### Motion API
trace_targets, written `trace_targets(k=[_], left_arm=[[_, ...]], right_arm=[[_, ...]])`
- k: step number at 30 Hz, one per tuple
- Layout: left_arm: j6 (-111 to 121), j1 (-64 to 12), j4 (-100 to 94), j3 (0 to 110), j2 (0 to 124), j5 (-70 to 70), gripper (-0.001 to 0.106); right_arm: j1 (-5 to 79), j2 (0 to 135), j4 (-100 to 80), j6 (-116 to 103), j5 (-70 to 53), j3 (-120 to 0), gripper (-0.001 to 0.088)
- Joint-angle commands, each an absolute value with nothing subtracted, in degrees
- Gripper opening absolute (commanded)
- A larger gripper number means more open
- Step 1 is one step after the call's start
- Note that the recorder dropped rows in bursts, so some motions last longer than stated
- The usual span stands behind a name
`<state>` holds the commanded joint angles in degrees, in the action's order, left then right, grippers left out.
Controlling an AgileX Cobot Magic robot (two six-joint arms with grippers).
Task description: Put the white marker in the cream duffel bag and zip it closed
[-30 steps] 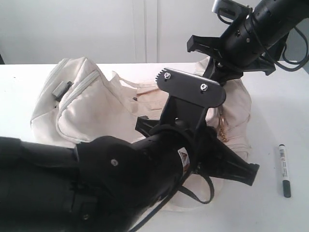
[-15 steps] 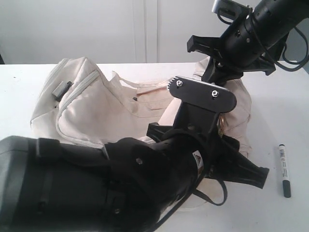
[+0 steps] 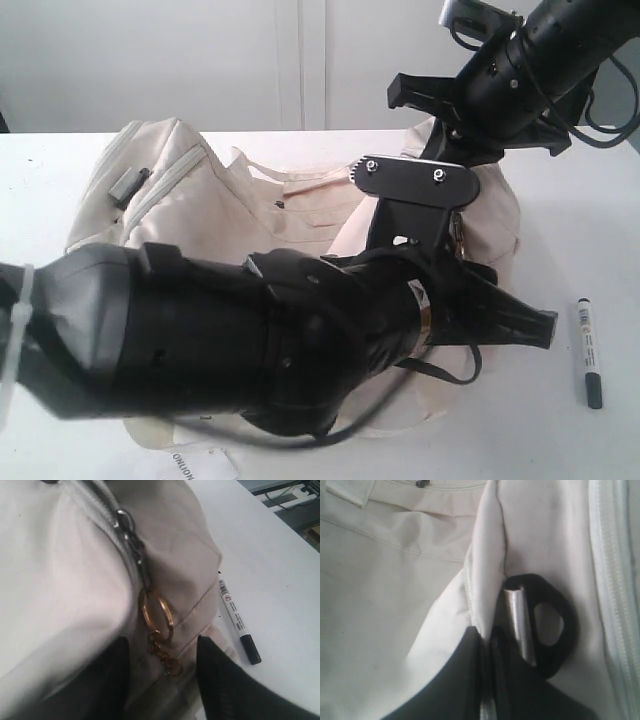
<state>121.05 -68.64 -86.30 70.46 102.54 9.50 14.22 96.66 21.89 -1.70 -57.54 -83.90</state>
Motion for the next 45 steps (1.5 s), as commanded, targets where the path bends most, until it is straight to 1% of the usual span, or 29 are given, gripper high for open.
trace_targets(k=[3,9,10,12,17,23,29,33,40,45], left_arm=[[121.05,-67.76,-85.81,72.09,103.05,8.28,0.048],[121.05,-67.42,-85.67,72.73,103.05,10.38,0.047],[121.05,-67.42,-85.67,72.73,103.05,10.51,0.044],[121.05,-67.42,-85.67,72.73,103.05,10.09,0.034],[120.95,-67.42,-85.67,72.73,103.05,8.27,0.000],[119.75,-67.42,-85.89,72.73,102.61,4.89,0.000],[116.81,-67.42,-86.57,72.73,102.28,-2.85,0.000],[116.12,-67.42,-90.49,72.73,102.28,-9.30,0.000],[116.00,-67.42,-96.05,72.73,102.28,-15.00,0.000],[114.38,-67.42,-99.95,72.61,102.28,-23.00,0.000]], right_arm=[[14.22,96.66,21.89,-1.70,-57.54,-83.90,0.0000],[14.22,96.66,21.78,-1.70,-57.54,-83.90,0.0000],[14.22,96.66,21.78,-1.70,-57.54,-83.90,0.0000],[14.22,96.66,21.78,-1.70,-57.54,-83.90,0.0000],[14.22,96.66,21.07,-1.70,-57.54,-83.90,0.0000],[14.22,96.66,20.85,-1.70,-57.04,-83.90,0.0000],[14.22,96.66,20.72,-1.17,-56.54,-83.90,0.0000],[14.22,96.66,20.72,-1.17,-56.54,-83.90,0.0000],[14.22,96.66,20.72,-1.09,-56.54,-83.90,0.0000],[14.22,96.66,20.72,-0.34,-56.38,-83.90,0.0000]])
